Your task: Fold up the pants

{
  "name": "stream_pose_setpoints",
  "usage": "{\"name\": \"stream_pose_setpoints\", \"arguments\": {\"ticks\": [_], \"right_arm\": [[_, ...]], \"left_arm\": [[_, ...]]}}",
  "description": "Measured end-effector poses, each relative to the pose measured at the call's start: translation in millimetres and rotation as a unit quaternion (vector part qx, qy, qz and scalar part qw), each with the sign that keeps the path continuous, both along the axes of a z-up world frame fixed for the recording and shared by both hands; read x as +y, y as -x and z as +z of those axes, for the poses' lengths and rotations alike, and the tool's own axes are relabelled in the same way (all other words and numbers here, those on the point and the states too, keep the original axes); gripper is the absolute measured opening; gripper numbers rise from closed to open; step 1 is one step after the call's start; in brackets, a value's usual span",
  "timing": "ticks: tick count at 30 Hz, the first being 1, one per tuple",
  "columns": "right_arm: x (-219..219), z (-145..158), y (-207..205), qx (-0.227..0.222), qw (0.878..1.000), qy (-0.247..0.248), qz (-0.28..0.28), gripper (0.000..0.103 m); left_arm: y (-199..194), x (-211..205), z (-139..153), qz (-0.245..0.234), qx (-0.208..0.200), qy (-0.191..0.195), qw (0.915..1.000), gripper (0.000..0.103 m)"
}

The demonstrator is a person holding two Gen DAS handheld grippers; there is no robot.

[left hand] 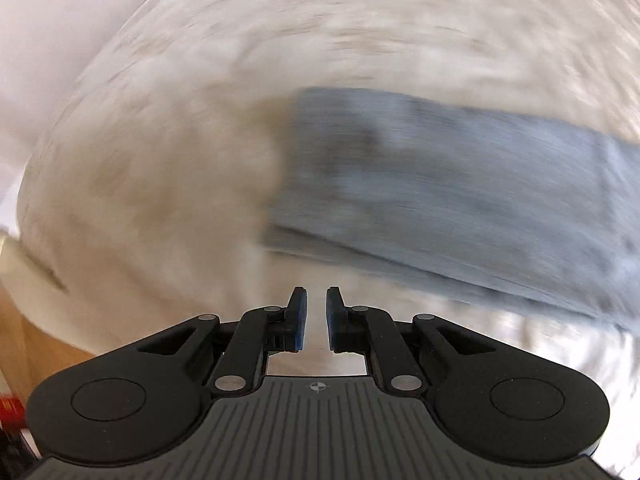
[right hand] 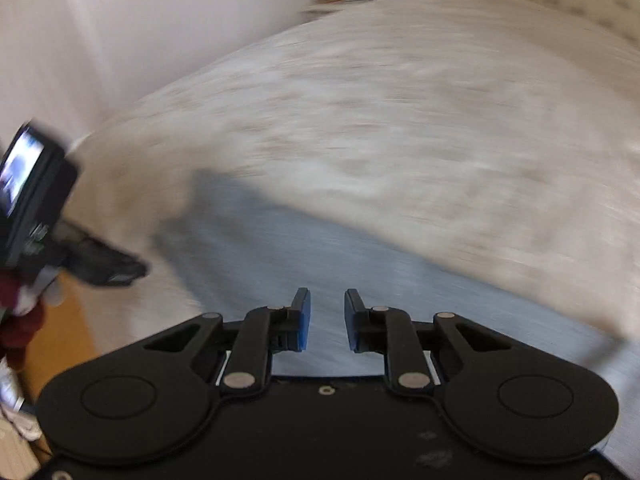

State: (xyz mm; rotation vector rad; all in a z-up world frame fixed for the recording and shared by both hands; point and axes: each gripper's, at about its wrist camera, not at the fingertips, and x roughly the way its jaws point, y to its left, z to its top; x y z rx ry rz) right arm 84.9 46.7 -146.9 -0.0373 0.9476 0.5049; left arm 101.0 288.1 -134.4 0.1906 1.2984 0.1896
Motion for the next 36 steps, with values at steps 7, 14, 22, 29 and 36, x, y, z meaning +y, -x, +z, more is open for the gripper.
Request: {"name": "stream_pose_setpoints", "arguments": {"ticks": [7, 14, 22, 29, 36], "right_arm": [[142, -29, -26, -0.014, 0.991, 0.039, 0.130, 0.020], [183, -56, -37, -0.005, 0.977, 0.092, 0.190, 0.020], [194, -59, -40, -0.006, 0.972, 0.104, 0.210, 0.030], [199, -63, -39, -0.021, 0.970, 0.127, 0.208, 0.003], [204, -70, -18, 0.016, 0.968, 0.106, 0.229, 0.007]], "left_arm": [[-8, 67, 5, 0.059, -0.001, 0.040, 0.9974, 0.010], [-19, 90, -4, 0.066, 0.003, 0.058, 0.9961, 0.010], [-23, 93, -5, 0.062, 0.006, 0.071, 0.9956, 0.010], [-30, 93, -1, 0.055, 0.003, 0.073, 0.9958, 0.010], [-56, 65, 11, 0.015, -0.025, 0.094, 0.9952, 0.014]]}}
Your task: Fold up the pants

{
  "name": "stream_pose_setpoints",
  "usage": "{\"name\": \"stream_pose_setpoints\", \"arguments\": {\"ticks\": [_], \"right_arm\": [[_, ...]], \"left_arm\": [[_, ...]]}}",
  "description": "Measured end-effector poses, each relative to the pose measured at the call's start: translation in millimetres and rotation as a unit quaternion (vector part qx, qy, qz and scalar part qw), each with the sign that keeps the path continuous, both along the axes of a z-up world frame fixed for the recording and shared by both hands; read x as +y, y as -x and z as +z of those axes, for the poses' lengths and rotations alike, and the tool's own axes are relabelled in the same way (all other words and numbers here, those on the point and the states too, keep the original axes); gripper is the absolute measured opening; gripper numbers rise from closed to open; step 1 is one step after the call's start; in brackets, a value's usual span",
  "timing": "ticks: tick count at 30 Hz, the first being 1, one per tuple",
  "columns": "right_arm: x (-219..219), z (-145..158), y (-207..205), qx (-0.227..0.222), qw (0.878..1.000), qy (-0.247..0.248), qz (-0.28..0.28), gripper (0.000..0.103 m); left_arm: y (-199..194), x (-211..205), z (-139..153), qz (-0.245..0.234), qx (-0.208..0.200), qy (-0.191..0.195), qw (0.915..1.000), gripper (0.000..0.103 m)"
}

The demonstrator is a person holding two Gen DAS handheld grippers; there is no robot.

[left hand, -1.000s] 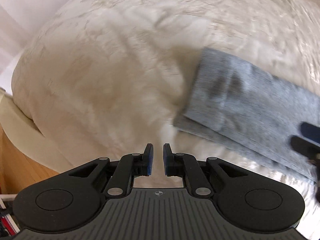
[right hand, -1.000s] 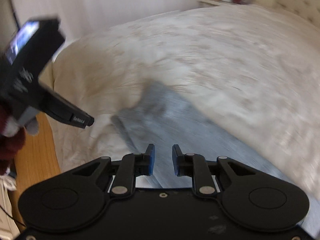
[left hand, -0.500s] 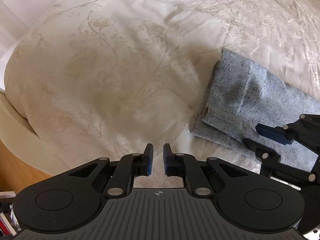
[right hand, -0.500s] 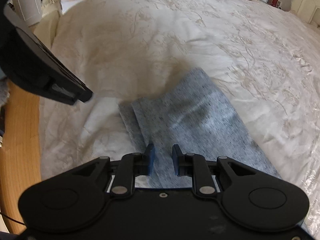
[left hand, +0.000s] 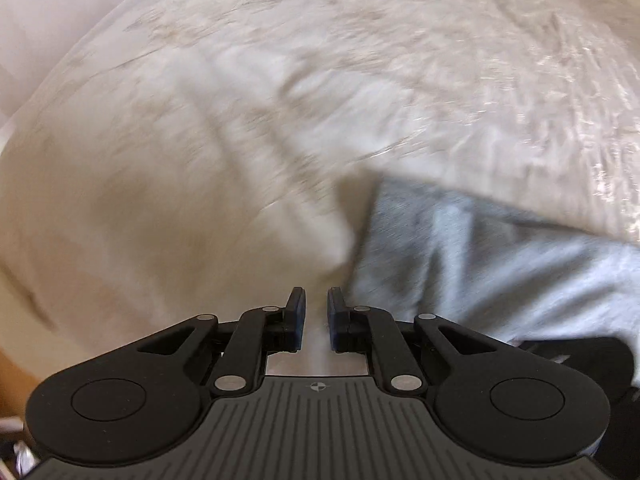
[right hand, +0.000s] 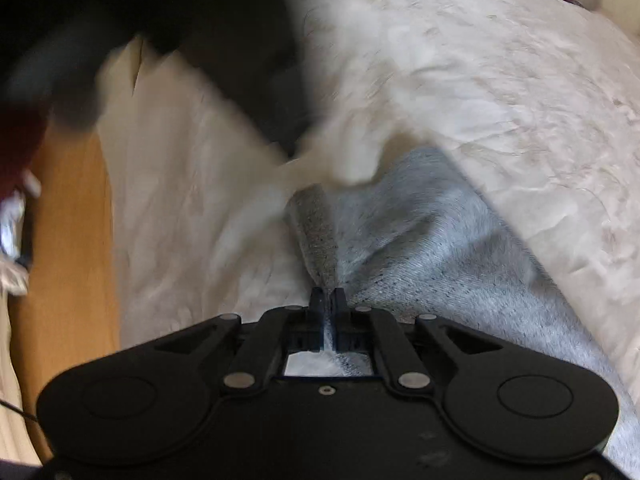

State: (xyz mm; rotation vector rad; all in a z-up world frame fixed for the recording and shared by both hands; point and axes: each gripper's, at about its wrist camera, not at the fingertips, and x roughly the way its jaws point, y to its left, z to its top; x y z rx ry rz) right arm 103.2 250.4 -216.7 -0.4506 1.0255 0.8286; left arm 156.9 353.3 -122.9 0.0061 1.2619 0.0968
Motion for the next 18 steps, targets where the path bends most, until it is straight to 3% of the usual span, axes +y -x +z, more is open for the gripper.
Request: {"name": "stream_pose_setpoints", "arguments": {"ticks": [1, 3, 5, 8, 9, 13, 18], "right_arm": [[-1, -1, 1, -0.009, 1.000, 0.003, -0.006, 0.007], [-15, 7, -1, -0.003, 0.999, -0.016, -0.038, 0.015], [-39, 22, -2, -0.001, 0.997, -0.039, -0.071, 0.015], [-96, 43, 0, -0.014, 0.989, -0.051, -0.141, 0.017], [-116, 47, 0, -0.016, 0.984, -0.048, -0.169, 0.022], [-228, 58, -7, -0.024, 0.944, -0.021, -0.327, 0.027], [-353, 58, -19, -0.060, 0.887, 0.052, -0.455, 0.048]], "left_arm": [[-6, -8, -3, -0.008, 0.000, 0.003, 1.0000, 0.018], [-17, -25, -13, -0.030, 0.005, 0.011, 0.9995, 0.018], [-24, -40, -27, -0.051, 0.015, 0.016, 0.9984, 0.018], [-29, -59, -56, -0.074, 0.050, -0.015, 0.9958, 0.019], [-28, -64, -63, -0.082, 0.055, -0.028, 0.9947, 0.019], [-30, -89, -66, -0.105, 0.052, -0.080, 0.9898, 0.018], [-32, -137, -35, -0.113, 0.016, -0.057, 0.9919, 0.019]]}}
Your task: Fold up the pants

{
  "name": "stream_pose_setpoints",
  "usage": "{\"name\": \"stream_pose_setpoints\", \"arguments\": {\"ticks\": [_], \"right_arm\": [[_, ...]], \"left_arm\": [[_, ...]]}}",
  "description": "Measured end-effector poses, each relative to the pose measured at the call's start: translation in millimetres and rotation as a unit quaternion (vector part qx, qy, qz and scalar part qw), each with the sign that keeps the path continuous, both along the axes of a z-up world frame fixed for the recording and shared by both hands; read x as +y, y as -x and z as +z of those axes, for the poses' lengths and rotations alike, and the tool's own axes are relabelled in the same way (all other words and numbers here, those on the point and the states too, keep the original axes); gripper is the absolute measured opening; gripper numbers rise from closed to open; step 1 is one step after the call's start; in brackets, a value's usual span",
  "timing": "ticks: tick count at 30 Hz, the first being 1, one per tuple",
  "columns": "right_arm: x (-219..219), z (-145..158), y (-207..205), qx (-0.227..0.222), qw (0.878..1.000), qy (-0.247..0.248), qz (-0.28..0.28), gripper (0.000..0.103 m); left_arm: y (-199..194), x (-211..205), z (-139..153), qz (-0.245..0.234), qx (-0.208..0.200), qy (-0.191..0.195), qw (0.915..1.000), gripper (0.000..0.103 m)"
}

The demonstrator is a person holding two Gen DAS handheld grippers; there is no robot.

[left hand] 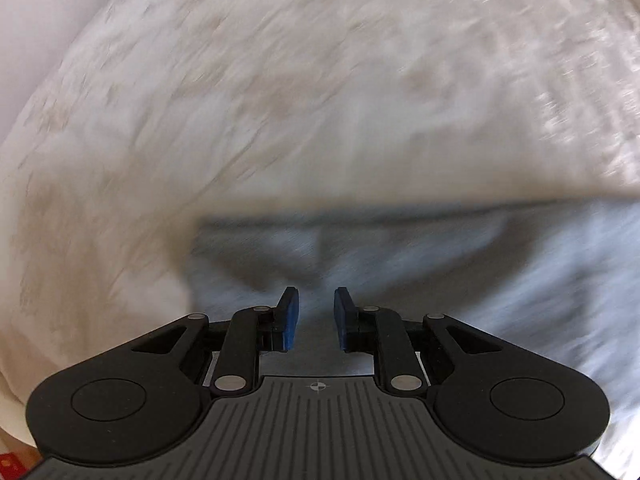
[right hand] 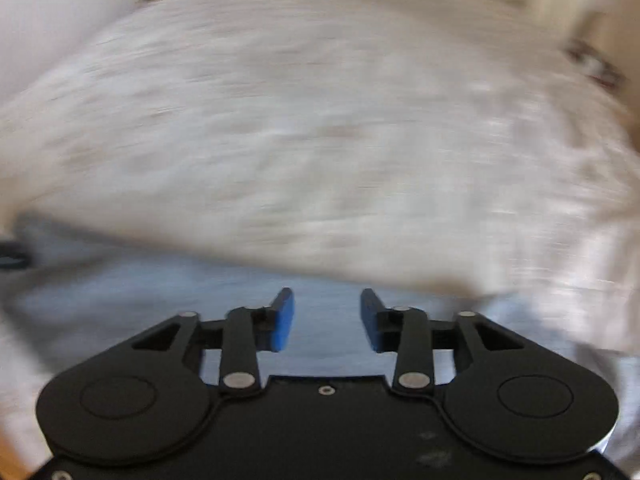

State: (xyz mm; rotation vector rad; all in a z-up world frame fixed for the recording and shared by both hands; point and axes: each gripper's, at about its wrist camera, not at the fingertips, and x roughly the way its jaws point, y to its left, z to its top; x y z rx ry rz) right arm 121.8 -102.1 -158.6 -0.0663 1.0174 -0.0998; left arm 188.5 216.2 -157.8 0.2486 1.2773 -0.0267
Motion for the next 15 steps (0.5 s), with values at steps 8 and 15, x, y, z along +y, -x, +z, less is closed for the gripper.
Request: {"name": "stream_pose_setpoints", "arguments": {"ticks": [8, 15], "right_arm": [[-146, -31, -34, 0.065, 0.990, -0.003, -0.123, 0.053], [-159, -56, -34, 0.137, 0.981, -0.072, -0.119, 0.001]], "left_arm": [[9, -119, 15, -0.075, -0.001, 0.035, 0.9966, 0.019], [17, -198, 22, -0.143, 0.003, 0.044, 0.9888, 0.019]]}}
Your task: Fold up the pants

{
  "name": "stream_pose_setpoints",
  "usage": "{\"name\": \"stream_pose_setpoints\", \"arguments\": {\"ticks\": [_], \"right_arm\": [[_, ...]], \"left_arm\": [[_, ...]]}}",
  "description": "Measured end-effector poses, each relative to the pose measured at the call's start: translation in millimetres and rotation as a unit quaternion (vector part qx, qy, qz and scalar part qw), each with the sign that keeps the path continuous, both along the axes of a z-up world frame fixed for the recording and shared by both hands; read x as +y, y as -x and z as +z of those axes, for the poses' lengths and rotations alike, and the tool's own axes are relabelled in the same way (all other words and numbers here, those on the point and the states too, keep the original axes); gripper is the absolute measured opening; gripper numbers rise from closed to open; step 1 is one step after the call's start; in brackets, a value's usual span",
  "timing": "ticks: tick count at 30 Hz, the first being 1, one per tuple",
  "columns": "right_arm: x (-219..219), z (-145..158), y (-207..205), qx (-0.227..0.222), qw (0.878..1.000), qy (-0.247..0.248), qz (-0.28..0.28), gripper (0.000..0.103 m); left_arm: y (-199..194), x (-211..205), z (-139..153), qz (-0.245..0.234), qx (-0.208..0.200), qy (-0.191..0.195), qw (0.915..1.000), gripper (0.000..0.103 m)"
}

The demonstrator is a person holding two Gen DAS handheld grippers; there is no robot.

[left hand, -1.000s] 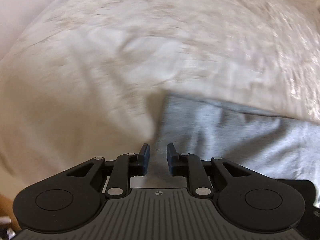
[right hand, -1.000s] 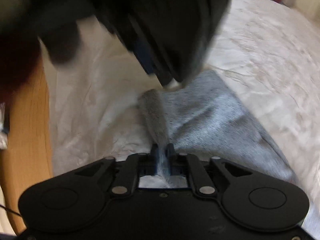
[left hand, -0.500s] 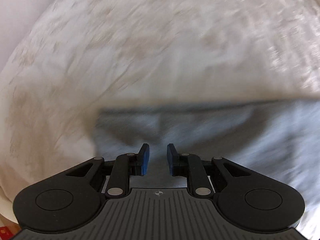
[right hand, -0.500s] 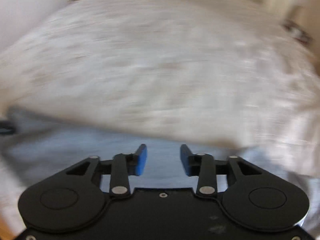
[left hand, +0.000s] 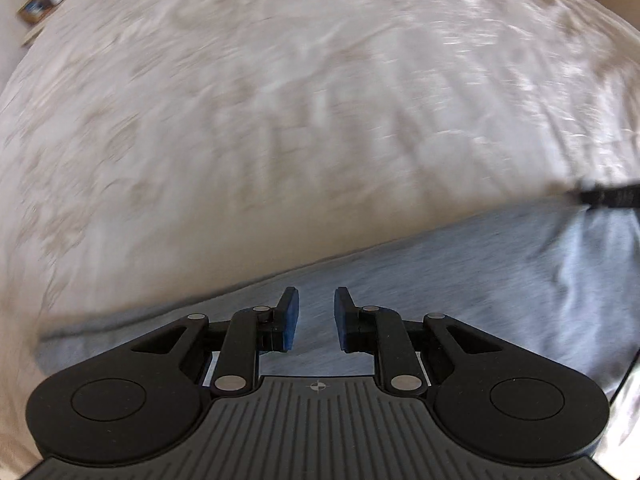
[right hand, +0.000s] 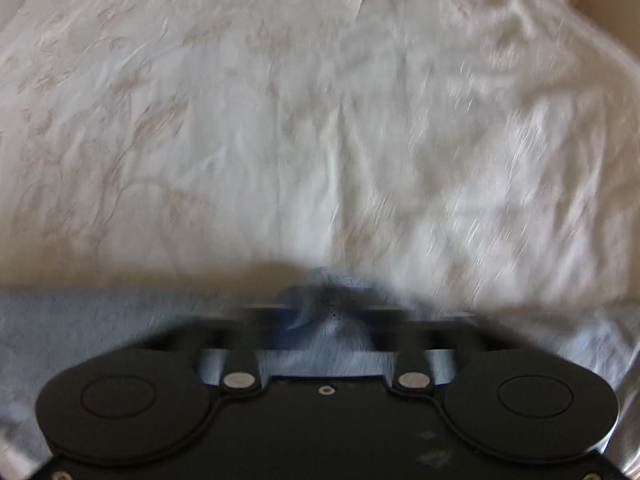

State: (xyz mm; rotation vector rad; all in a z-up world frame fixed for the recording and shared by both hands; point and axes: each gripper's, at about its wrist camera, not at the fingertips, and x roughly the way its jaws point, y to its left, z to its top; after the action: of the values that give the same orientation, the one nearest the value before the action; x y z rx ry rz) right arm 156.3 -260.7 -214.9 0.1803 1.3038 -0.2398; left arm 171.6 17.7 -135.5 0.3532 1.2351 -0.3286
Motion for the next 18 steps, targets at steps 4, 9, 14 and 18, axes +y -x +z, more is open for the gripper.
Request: {"name": "stream_pose_setpoints", "arguments": {"ticks": [4, 9, 14, 18], "right_arm": [[3, 10, 39, -0.037, 0.999, -0.012, 0.003, 0.001], [5, 11, 71, -0.054, 0.998, -0.017, 0.000, 0.001], [-2, -8, 87, -0.029, 0.999, -0.031, -0.028, 0.001], [-11, -11, 98, -0.031, 0.998, -0.042, -0.025, 0.001]], "left_arm": [[-2, -37, 5, -0.033, 0.000, 0.018, 0.9993, 0.019], [-12, -95, 0, -0.081, 0.007, 0.045, 0.9957, 0.019], [-15, -154, -30, -0.129, 0.027, 0.046, 0.9902, 0.019], [-11, -171, -48, -0.108, 0.023, 0.019, 0.9937, 0.019]]}}
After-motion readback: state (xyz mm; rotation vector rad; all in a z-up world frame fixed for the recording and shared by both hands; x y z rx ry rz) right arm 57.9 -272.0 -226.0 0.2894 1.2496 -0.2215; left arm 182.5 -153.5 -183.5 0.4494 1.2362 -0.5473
